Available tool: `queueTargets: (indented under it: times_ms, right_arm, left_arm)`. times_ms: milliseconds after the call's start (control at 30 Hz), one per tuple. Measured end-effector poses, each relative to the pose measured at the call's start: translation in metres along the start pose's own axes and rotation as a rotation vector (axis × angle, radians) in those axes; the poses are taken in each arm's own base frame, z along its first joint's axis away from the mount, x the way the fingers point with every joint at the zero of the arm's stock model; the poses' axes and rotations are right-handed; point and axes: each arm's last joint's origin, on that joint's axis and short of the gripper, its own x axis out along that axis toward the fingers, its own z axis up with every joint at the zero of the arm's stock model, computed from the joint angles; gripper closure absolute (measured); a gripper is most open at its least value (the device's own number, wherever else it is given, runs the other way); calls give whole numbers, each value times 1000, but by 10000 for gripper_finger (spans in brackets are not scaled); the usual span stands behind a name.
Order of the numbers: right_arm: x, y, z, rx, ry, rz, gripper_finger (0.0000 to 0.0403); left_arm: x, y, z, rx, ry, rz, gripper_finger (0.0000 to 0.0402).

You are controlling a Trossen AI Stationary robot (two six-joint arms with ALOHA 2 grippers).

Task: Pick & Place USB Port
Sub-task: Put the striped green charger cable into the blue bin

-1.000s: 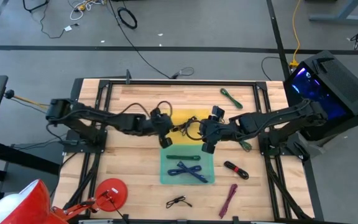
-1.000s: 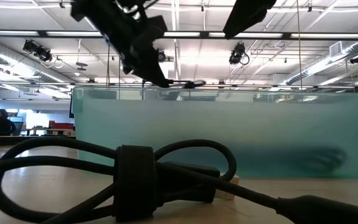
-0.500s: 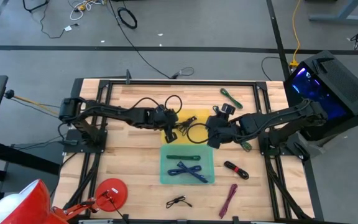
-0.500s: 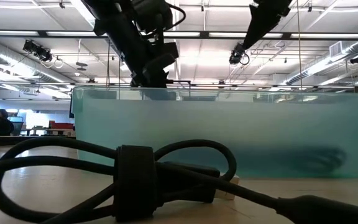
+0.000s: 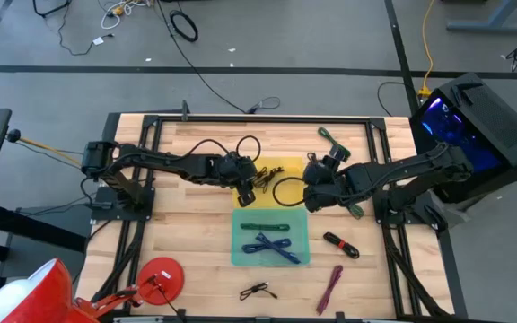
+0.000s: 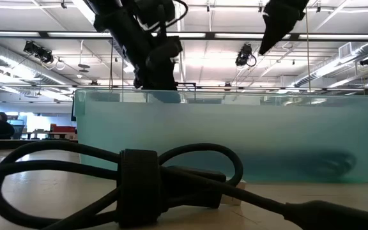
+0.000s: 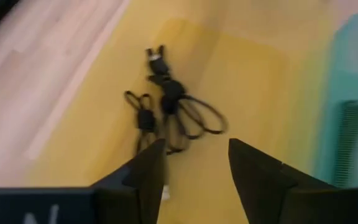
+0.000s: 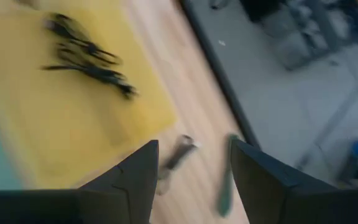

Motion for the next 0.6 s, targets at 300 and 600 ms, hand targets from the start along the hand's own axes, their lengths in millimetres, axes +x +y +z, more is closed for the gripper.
queueTargets:
  times_ms: [300, 600]
  right_arm:
    - [19, -39, -54, 164, 35, -101, 201]
    - [39, -84, -103, 438, -62, 13, 201]
  left_arm:
    - [-34, -38, -3, 58, -55, -140, 219]
    - [-49, -82, -18, 82, -127, -146, 220]
